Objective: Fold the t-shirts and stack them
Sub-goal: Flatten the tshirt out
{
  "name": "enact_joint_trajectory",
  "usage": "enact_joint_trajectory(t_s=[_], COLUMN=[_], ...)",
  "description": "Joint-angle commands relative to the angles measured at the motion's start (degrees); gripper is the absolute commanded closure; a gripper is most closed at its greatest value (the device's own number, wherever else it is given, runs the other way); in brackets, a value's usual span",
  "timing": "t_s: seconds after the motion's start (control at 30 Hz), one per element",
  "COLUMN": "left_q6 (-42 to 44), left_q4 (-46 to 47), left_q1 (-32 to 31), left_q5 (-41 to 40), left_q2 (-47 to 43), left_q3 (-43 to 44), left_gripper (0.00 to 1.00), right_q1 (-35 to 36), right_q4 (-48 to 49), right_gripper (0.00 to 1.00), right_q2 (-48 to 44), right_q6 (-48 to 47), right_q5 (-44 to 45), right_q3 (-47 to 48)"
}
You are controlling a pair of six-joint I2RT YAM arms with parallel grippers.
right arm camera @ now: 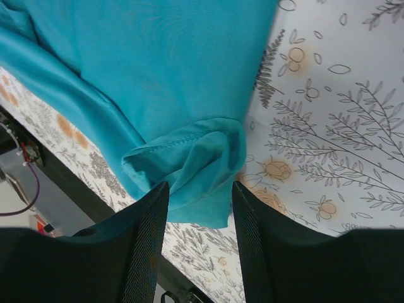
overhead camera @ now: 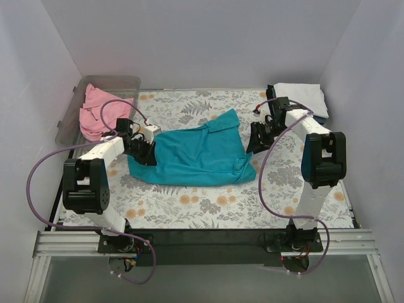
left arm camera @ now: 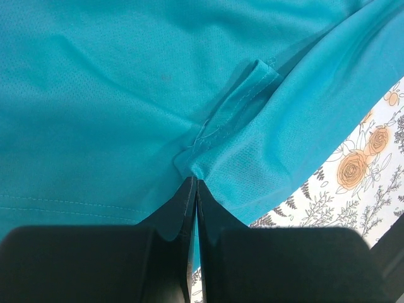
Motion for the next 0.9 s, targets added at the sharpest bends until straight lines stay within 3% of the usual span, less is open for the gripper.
enact_joint_trajectory(t_s=[0.0,0.33,0.43,0.47,0.5,0.53,0.63,0.83,0.87], left_q6=[1.13,1.40,1.83,2.70,3.24,3.85,8.06,34.15,37.05], left_q4=[1.18,1.62,1.27,1.18,0.83,0.65,-1.36,-16.03,-18.31], left_q1=[0.16,0.16,0.16,0.16,0.16,0.16,0.07,-2.74,-3.26], left_q5=[0.66,1.19,1.71,1.97,2.50,3.90,6.80,6.82,5.85], left_q2=[-4.28,-4.99,-6.30,-6.91,-7.79,-10.15,-16.73,-28.17,-28.80], left_q3=[-0.89,-2.39,-2.65,-3.00,-3.35,-3.70,-5.55,-13.09,-14.24], left_gripper=[1.00,1.00,1.00,1.00,1.00,1.00,1.00,1.00,0.95], right_q1=[0.55,2.05,1.96,1.96,1.78,1.61,0.12,-2.26,-2.26], right_q4=[0.72,0.90,0.81,0.72,0.81,0.55,0.02,-0.33,-0.42], right_gripper=[0.49,0.54,0.71,0.88,0.97,0.99,0.99,0.99,0.99], right_q2=[-0.13,4.34,4.62,4.35,3.74,2.34,-1.26,-8.56,-9.09], right_q6=[1.43,1.34,1.17,1.08,1.08,0.99,-0.94,-9.45,-10.08], right_q5=[3.22,3.50,3.76,3.85,4.02,4.03,2.53,4.73,4.64], right_q3=[1.97,2.23,2.32,2.32,2.23,2.14,1.88,-1.02,-1.54])
